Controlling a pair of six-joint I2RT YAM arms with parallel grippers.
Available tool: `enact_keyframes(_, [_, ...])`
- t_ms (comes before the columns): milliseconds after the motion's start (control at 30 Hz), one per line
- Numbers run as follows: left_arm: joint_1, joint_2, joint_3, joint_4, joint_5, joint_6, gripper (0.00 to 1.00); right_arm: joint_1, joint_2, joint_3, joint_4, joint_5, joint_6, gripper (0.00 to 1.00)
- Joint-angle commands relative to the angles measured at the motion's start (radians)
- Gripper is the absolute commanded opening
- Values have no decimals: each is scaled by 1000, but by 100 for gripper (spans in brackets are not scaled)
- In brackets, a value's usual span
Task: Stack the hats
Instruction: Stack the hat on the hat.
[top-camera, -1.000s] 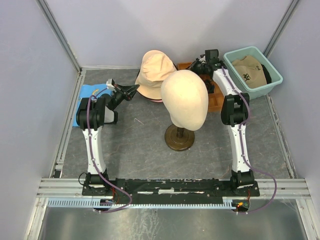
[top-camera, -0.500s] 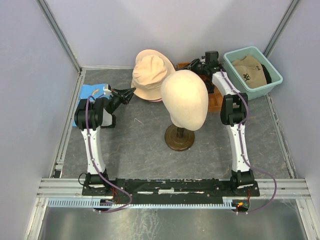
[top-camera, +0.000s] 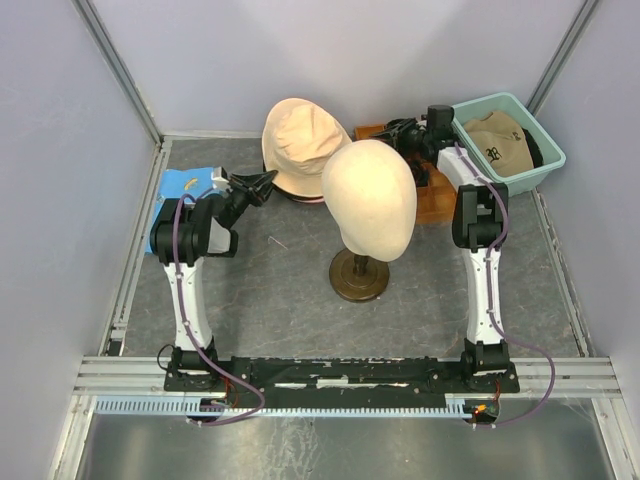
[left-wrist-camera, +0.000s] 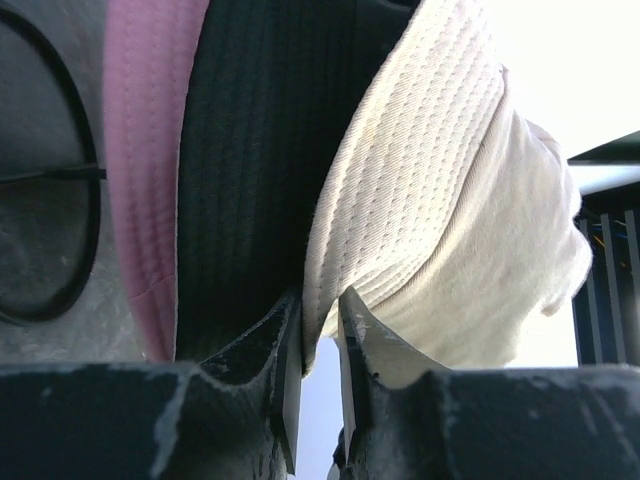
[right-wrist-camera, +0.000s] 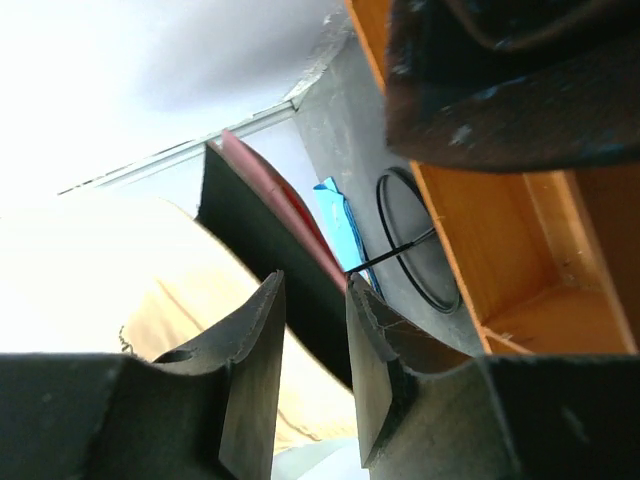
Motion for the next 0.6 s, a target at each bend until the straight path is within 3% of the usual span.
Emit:
enact_keyframes(0, [-37,-101,-42,162,-40,-27,27,-12,-101,-25,85,2,22,38])
enact_keyframes(167, [-45,-150,-150,171,-56,-10,30,-18,-116,-44,97,-1,29,37])
enact_keyframes(367, [-82,-179,-209,190,-77,-13,43,-20,-128,-67,105,-1,29,37])
enact_keyframes(433, [-78,-192,-221,191,-77,-8,61,-20,-137,-82,110,1,30,37])
enact_keyframes(533, [-57,-208,-236,190,-66,-3,74,-20,-146,-100,115,-2,27,37])
enact_keyframes(567, [-46,-211,-242,191,-62,-1,86,-19,-150,-106,118,-3,27,37])
